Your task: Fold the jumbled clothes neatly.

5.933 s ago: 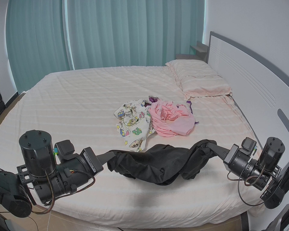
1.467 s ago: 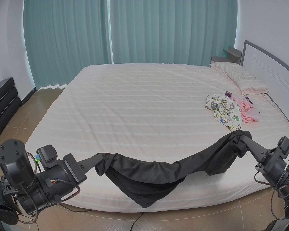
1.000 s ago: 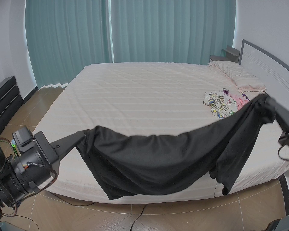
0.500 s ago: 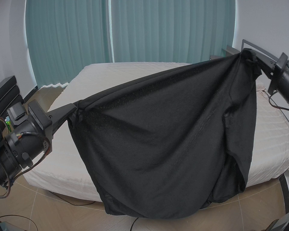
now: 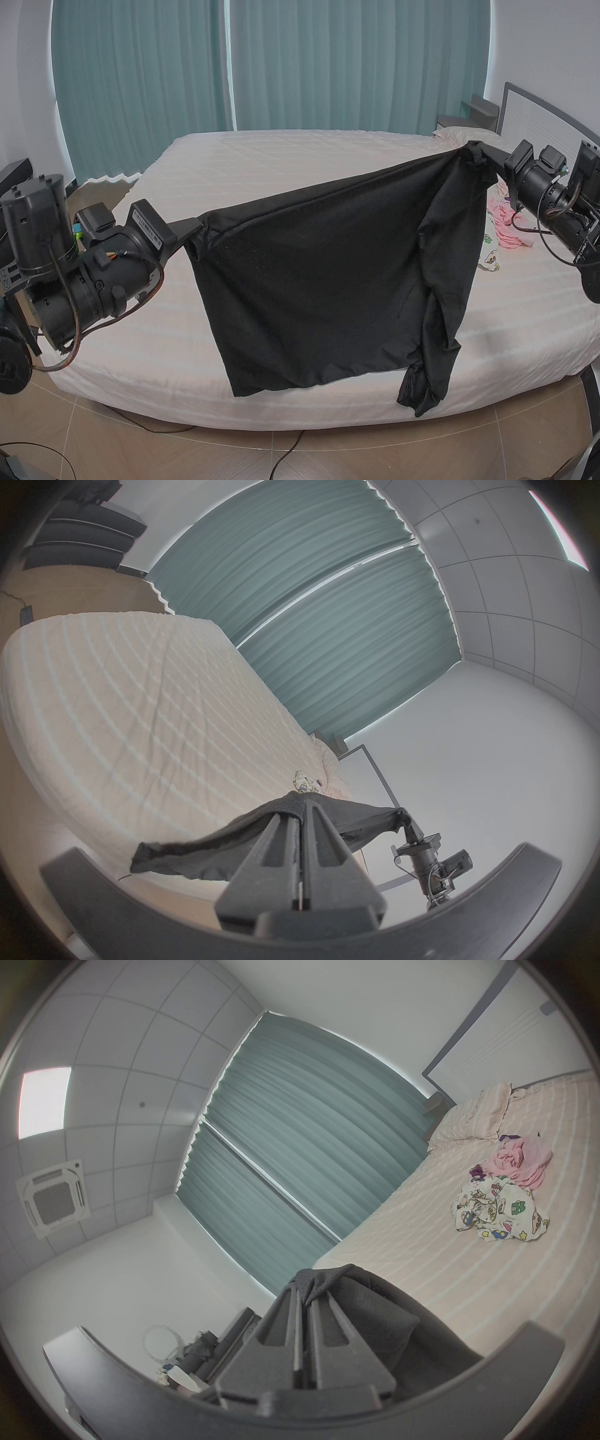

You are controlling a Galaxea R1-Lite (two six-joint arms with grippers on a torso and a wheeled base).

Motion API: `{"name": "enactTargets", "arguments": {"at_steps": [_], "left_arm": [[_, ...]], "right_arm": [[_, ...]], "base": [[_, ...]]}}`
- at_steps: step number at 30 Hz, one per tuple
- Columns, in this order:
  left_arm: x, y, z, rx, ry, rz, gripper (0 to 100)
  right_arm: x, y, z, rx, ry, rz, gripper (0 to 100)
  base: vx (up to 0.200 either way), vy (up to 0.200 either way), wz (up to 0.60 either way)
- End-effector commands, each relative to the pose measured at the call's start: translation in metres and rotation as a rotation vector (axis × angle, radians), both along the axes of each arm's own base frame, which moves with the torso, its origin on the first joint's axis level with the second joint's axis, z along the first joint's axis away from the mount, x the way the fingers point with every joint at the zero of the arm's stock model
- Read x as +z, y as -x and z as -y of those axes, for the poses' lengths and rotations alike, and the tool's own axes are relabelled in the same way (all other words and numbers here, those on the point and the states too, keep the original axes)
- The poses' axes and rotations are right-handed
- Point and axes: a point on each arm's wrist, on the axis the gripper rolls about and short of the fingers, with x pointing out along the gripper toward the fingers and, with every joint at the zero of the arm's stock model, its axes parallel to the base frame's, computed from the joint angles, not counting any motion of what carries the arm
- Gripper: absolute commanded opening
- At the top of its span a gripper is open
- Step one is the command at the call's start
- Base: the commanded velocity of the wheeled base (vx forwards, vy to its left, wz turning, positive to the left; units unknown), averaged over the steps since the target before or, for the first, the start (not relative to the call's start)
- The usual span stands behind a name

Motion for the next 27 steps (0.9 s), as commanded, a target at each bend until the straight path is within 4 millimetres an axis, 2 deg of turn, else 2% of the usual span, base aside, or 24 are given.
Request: {"name": "enactTargets", "arguments": {"at_steps": [1, 6, 8, 9, 10, 19, 27], "left_arm": [[-0.006, -0.026, 0.007, 0.011, -0.013, -0.029, 0], [-0.015, -0.043, 0.013, 0.015, -0.033, -0.061, 0], [-0.027, -0.059, 0.018, 0.022, -0.049, -0.092, 0], [-0.027, -0.061, 0.019, 0.022, -0.049, -0.094, 0], [-0.034, -0.073, 0.022, 0.031, -0.059, -0.113, 0], [-0.069, -0.128, 0.042, 0.042, -0.087, -0.181, 0], [-0.112, -0.166, 0.05, 0.066, -0.123, -0.249, 0]], "right_arm": [[-0.029, -0.024, -0.001, -0.016, 0.043, -0.067, 0], [-0.037, -0.033, -0.003, -0.015, 0.05, -0.081, 0], [-0.041, -0.044, -0.006, -0.013, 0.054, -0.085, 0], [-0.041, -0.045, -0.006, -0.015, 0.054, -0.086, 0], [-0.046, -0.052, -0.006, -0.019, 0.056, -0.096, 0], [-0.092, -0.08, -0.006, -0.035, 0.077, -0.214, 0], [-0.142, -0.111, 0.001, -0.073, 0.085, -0.319, 0]], "base": [[0.2, 0.0, 0.0], [0.2, 0.0, 0.0], [0.2, 0.0, 0.0], [0.2, 0.0, 0.0], [0.2, 0.0, 0.0], [0.2, 0.0, 0.0], [0.0, 0.0, 0.0]]}}
